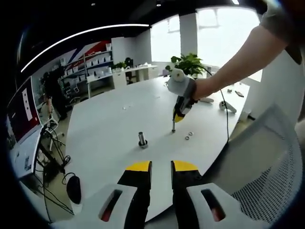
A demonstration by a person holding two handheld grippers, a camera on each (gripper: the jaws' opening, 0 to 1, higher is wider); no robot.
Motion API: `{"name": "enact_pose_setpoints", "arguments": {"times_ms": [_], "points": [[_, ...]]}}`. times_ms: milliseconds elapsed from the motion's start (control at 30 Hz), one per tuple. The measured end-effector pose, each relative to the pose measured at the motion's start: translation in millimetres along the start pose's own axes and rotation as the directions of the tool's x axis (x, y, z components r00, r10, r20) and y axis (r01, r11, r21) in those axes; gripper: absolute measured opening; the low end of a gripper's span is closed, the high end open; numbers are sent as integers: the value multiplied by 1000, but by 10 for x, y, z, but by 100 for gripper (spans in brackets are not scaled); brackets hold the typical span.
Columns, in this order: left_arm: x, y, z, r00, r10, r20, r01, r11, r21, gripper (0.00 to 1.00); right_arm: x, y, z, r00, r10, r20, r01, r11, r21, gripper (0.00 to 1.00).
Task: Place the washer onto the threaded stud by aligning its center hole with the stud, sliding it down to the base, and recovering from edge contact or off-axis alignment until the washer reaches the visible bottom stop.
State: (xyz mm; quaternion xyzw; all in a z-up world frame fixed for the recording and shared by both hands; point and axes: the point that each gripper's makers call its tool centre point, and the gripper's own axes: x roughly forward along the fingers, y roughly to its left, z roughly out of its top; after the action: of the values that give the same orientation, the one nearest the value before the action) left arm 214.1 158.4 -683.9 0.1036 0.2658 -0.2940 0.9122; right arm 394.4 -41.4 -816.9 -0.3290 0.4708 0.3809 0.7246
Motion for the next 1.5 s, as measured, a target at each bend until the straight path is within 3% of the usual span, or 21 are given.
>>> {"name": "enact_pose_setpoints", "arguments": {"times_ms": [967, 1500], "points": [[-5, 14, -7, 1000, 2, 0, -2, 1000, -13, 13, 413, 64, -167, 994, 42, -100, -43, 999, -9, 14], [-4, 19, -1, 1000, 3, 3, -3, 1000, -14, 13, 459, 56, -199, 993, 46, -111, -45, 999, 7, 15]]}}
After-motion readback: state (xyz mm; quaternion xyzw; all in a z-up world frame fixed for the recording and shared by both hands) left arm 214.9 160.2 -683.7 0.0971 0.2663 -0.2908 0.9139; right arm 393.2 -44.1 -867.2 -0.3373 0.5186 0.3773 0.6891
